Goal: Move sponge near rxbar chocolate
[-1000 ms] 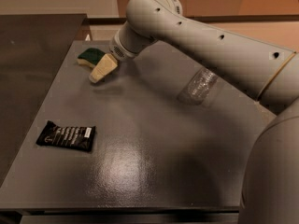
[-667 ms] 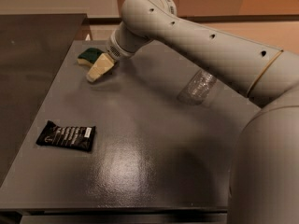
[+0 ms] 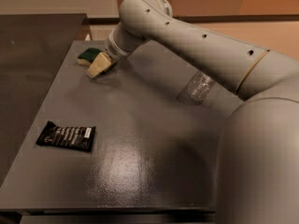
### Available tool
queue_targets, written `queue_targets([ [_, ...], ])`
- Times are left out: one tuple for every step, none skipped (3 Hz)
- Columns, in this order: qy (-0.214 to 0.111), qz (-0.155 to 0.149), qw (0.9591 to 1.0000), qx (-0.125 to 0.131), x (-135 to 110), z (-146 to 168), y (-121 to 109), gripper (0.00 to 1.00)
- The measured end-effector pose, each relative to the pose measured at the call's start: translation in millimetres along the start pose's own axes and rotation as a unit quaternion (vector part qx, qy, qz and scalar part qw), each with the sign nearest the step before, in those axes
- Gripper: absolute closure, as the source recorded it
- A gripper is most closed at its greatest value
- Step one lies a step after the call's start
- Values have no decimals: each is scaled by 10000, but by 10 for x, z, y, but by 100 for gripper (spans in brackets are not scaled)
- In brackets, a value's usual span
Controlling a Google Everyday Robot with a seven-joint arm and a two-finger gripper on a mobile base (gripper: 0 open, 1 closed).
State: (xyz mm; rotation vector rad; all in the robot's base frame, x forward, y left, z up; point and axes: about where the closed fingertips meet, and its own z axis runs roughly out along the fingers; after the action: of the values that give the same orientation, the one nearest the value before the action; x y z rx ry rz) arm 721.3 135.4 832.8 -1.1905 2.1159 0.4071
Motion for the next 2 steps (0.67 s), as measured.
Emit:
queue_targets([
  [-68,42,10000,-27,-42,11,-11,40],
  [-177,-11,9998,-41,-85,-60,17,64],
])
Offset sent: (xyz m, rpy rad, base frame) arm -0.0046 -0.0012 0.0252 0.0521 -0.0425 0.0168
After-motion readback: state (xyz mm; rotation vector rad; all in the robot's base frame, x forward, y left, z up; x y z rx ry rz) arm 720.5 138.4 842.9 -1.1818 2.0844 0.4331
